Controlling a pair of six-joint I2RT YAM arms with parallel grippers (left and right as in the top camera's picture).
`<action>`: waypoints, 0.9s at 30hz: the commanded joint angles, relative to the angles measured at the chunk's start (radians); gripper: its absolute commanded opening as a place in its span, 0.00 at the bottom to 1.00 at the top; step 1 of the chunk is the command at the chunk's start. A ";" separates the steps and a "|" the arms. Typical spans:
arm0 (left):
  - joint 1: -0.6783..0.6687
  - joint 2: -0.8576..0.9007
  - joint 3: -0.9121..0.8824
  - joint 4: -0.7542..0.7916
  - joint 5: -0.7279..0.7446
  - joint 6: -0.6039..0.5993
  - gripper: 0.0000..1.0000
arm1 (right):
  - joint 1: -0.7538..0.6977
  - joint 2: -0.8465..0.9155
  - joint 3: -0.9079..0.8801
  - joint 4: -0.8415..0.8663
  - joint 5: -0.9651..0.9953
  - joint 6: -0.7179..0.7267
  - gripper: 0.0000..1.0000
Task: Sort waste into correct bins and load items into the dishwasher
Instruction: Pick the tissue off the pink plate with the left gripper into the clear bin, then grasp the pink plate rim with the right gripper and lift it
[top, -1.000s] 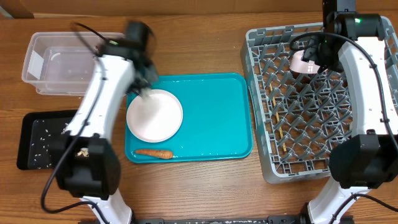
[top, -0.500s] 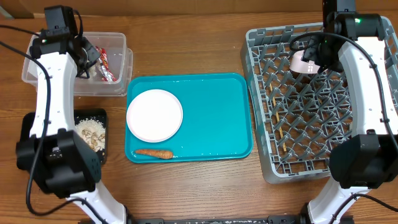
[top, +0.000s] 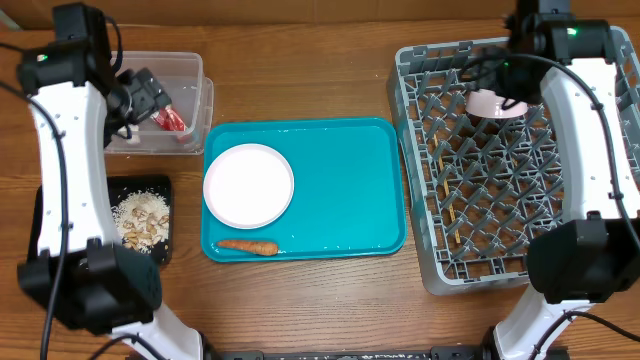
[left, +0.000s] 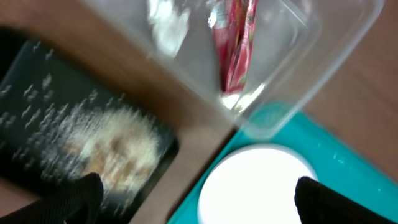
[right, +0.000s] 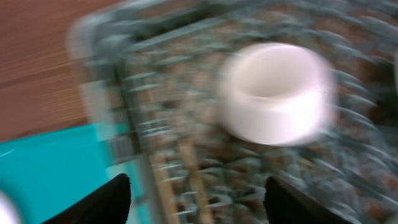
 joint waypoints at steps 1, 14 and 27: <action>0.005 -0.022 0.010 -0.074 0.015 0.014 1.00 | 0.100 -0.054 0.040 0.003 -0.235 -0.106 0.73; 0.045 -0.022 0.006 -0.124 0.026 0.015 1.00 | 0.492 0.094 -0.020 0.046 -0.249 -0.032 0.73; 0.045 -0.022 0.006 -0.124 0.027 0.015 1.00 | 0.681 0.386 -0.020 0.120 -0.217 0.129 0.67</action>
